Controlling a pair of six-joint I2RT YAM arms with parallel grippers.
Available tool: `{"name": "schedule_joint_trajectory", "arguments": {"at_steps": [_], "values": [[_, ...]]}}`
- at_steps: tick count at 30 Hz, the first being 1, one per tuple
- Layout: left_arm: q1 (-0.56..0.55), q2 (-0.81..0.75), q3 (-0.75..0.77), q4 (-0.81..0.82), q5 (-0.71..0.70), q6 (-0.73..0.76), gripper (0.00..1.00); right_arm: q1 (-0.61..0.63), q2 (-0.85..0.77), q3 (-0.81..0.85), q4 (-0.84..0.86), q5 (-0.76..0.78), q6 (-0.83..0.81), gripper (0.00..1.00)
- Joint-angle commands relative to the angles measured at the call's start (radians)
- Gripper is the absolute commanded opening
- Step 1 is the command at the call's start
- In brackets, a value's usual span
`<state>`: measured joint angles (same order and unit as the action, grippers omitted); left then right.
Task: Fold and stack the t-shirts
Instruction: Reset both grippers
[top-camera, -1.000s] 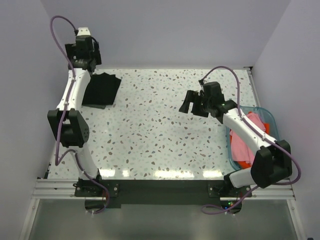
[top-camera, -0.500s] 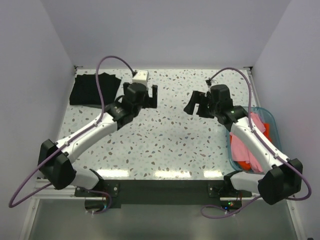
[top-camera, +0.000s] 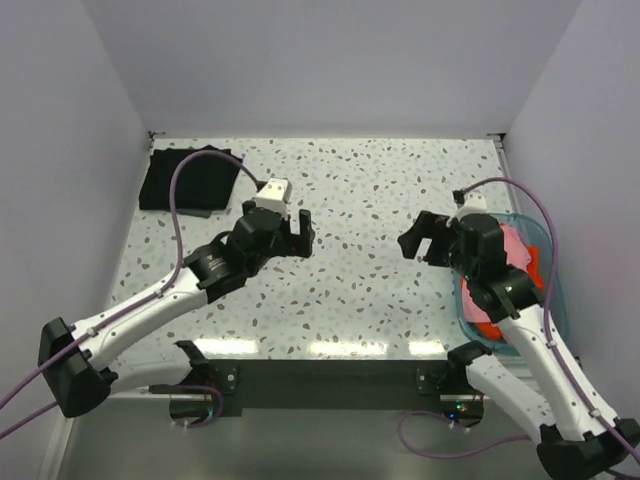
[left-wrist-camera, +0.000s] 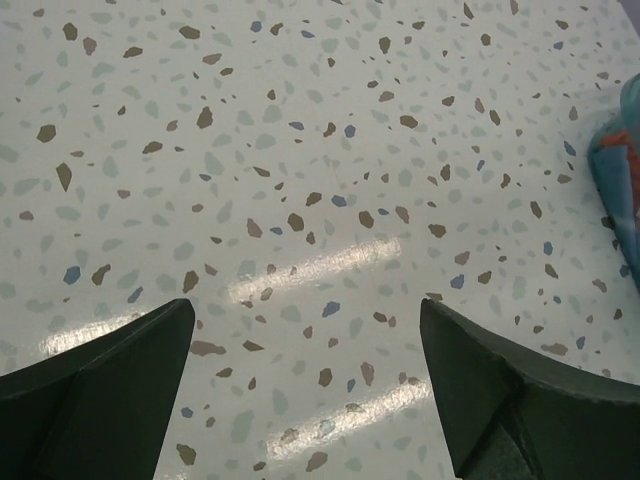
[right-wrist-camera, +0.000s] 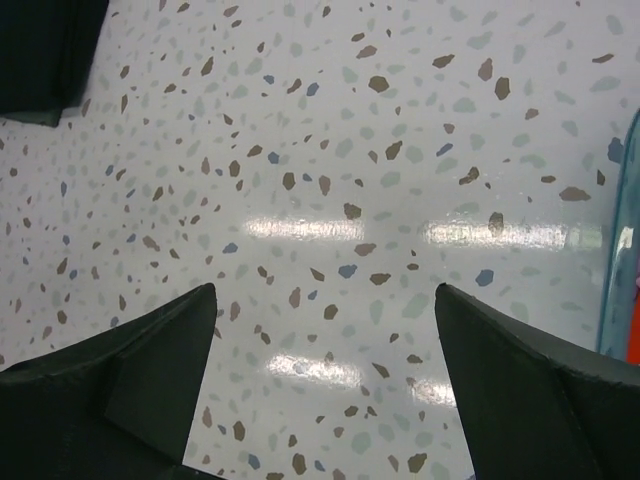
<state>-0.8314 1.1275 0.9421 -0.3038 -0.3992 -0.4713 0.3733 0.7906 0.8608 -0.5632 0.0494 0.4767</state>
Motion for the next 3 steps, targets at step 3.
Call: {"name": "schedule_joint_trajectory", "arguments": {"at_steps": [3], "values": [[0.002, -0.018, -0.019, 0.02, 0.065, -0.018, 1.0, 0.003, -0.017, 0.003, -0.044, 0.081, -0.01, 0.96]]}}
